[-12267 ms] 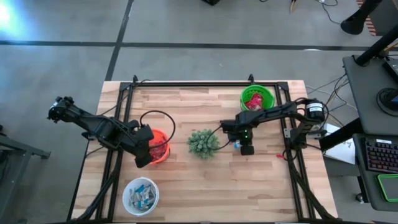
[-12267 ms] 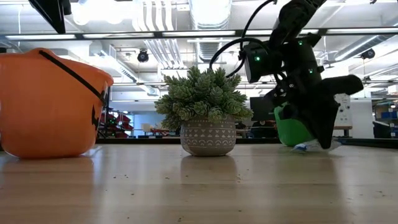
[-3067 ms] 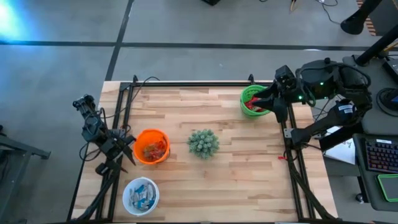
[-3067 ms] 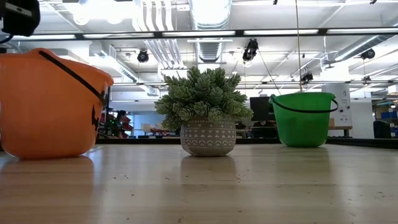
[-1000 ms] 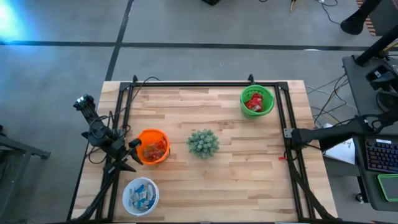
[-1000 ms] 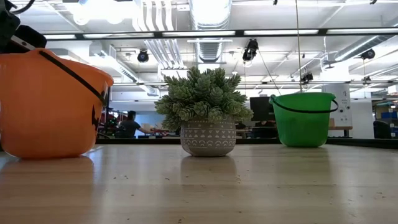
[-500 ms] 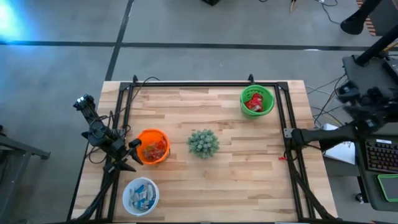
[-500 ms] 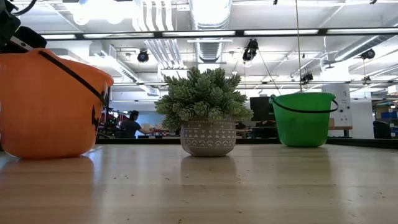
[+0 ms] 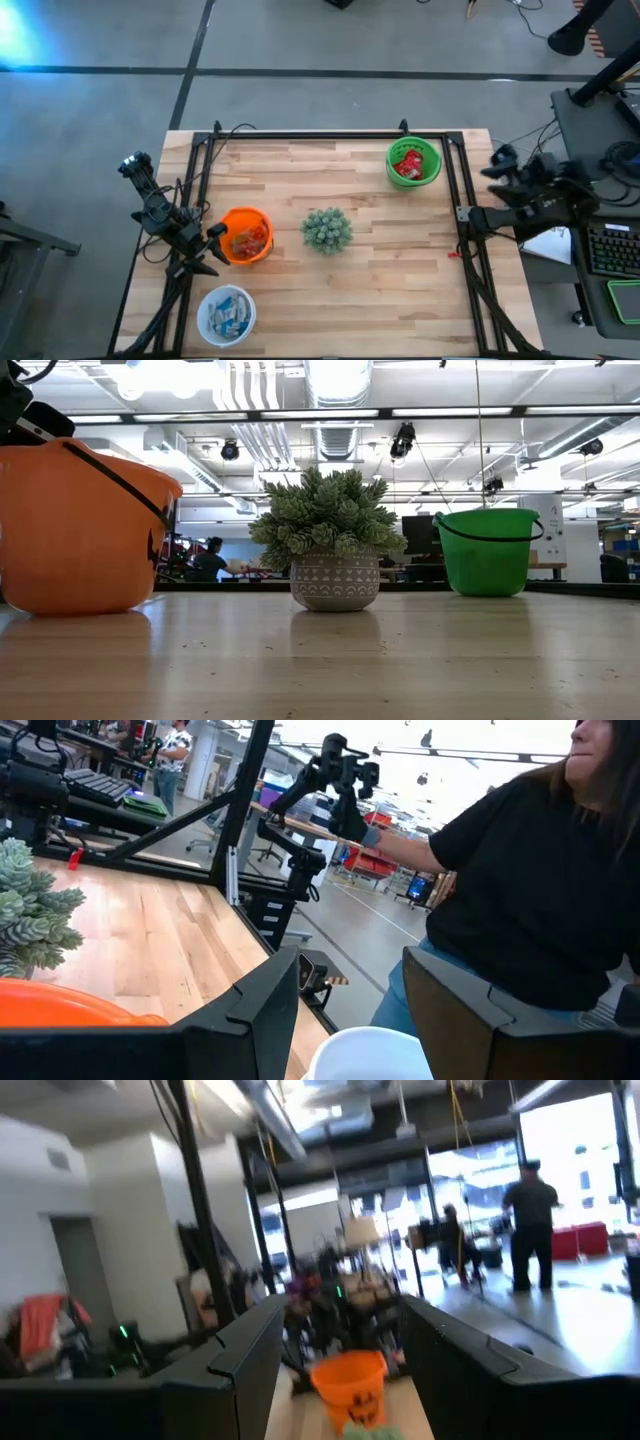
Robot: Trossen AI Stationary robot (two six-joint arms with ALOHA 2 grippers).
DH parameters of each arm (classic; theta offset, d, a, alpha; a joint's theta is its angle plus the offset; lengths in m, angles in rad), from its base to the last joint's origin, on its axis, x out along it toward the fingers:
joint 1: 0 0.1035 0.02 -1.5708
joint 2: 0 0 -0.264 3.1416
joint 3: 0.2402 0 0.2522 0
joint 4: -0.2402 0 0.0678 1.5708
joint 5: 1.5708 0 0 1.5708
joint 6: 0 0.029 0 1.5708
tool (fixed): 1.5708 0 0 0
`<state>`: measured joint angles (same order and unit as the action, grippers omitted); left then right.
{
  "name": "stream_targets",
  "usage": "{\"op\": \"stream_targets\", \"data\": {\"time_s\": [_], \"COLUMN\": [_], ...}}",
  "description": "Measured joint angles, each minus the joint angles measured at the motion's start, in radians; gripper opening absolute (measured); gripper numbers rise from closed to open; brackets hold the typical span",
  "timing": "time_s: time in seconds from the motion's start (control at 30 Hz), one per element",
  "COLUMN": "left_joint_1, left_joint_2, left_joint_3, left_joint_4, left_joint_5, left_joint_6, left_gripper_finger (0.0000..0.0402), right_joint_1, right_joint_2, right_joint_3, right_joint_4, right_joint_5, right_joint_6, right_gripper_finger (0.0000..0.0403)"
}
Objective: Sort candy
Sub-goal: Return to Home Position
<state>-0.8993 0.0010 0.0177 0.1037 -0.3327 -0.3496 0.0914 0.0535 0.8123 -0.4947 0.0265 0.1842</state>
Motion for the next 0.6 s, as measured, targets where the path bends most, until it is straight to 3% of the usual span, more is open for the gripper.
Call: {"op": "stream_targets", "data": {"time_s": [0.6], "left_joint_1": [0.000], "left_joint_2": [0.003], "left_joint_3": [0.000], "left_joint_4": [-0.001], "left_joint_5": [0.001], "left_joint_6": [0.000], "left_gripper_finger": [0.0162], "right_joint_1": [0.000], "right_joint_2": [-0.001], "right_joint_3": [-0.442], "right_joint_4": [0.340], "right_joint_5": [0.000], "right_joint_6": [-0.047], "right_gripper_finger": [0.0189]}}
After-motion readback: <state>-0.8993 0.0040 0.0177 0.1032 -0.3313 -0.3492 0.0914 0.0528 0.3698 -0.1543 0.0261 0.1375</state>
